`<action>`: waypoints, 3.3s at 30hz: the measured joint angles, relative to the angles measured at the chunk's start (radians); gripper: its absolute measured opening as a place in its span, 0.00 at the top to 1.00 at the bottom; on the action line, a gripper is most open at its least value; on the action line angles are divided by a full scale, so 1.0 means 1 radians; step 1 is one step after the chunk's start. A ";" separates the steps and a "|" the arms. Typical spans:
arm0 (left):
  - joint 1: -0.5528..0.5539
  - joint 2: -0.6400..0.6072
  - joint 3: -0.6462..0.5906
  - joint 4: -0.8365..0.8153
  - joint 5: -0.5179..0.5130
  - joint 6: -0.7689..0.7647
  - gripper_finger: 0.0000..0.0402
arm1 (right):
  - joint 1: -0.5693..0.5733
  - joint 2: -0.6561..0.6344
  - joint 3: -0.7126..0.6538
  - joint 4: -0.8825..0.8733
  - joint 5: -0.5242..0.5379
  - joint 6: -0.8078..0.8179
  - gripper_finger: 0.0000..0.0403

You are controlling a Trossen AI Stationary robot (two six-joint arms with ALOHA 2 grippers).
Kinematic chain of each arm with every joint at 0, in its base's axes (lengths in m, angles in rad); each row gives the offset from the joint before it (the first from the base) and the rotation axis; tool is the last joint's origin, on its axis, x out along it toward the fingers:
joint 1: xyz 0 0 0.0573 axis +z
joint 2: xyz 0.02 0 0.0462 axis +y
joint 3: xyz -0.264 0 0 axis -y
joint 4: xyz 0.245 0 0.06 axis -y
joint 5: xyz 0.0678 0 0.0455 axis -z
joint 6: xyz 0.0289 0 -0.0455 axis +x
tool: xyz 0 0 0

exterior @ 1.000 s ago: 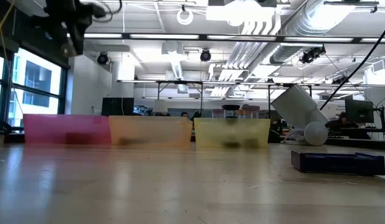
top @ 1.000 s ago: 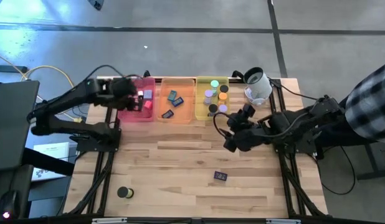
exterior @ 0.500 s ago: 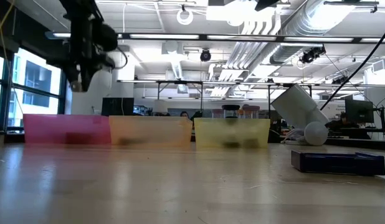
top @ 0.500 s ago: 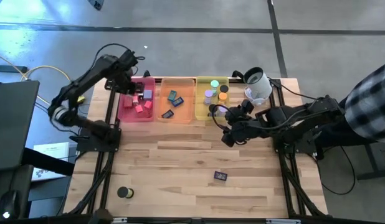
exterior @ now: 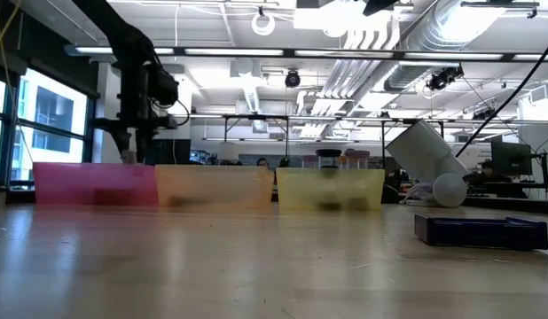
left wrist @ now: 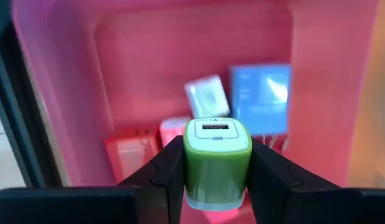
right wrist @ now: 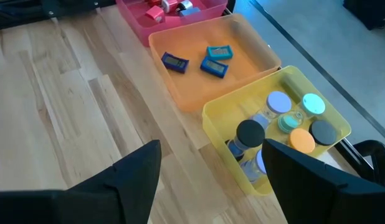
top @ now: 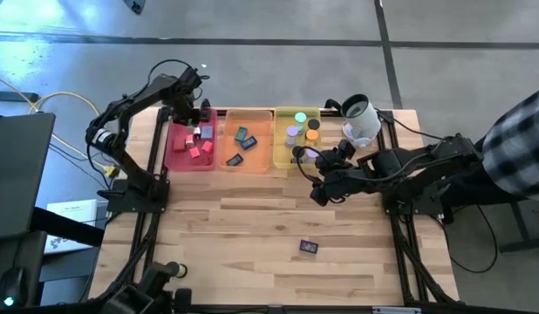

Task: Pick & Place Office items
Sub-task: Put the green charger adapter into the red bin, then put the dark blue digital clock into the orange bin

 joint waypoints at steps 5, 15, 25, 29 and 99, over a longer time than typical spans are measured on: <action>0.049 0.050 0.000 0.035 -0.010 -0.022 0.70 | 0.000 0.000 0.000 -0.002 0.006 0.000 0.34; 0.063 0.115 0.004 0.086 -0.044 -0.218 0.70 | -0.016 0.000 0.000 -0.003 0.007 0.000 0.34; 0.068 0.128 0.004 0.099 -0.043 -0.257 0.54 | -0.015 0.006 0.000 -0.003 0.003 0.000 0.34; 0.068 0.128 0.004 0.103 -0.046 -0.257 0.53 | -0.015 0.006 0.000 -0.003 0.001 0.000 0.34; -1.746 -0.008 0.003 0.794 -0.350 -0.828 0.52 | 0.509 0.006 -0.620 0.542 -0.213 0.247 0.34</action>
